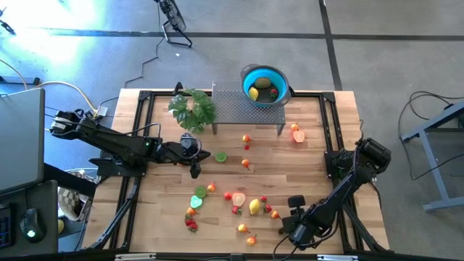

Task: Pick & Place Fruit
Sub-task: Put the black knife on the shelf

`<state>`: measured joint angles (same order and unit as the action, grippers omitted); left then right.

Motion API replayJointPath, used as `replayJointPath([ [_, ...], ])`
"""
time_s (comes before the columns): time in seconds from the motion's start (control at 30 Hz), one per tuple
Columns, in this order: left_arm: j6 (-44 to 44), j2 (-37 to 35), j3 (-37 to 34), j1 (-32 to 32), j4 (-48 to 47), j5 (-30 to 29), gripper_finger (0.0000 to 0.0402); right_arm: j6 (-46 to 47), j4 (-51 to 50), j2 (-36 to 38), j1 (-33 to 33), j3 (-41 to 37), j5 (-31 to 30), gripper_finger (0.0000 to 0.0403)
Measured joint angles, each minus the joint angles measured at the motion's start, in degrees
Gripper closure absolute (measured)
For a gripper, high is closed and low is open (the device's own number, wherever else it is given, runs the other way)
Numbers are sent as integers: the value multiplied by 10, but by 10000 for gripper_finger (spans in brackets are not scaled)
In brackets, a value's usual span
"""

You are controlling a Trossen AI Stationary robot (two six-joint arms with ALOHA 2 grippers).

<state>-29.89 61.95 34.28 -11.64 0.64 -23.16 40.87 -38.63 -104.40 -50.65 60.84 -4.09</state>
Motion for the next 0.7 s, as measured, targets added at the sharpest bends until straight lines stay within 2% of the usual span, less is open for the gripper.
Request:
replayJointPath([
  [0.27, 0, 0, 0, 0, 0, 0, 402, 17, 0, 0, 0, 0, 10, 355],
  [0.7, -4, 0, 0, 0, 0, 0, 402, 26, 0, 6, 0, -2, 16, 355],
])
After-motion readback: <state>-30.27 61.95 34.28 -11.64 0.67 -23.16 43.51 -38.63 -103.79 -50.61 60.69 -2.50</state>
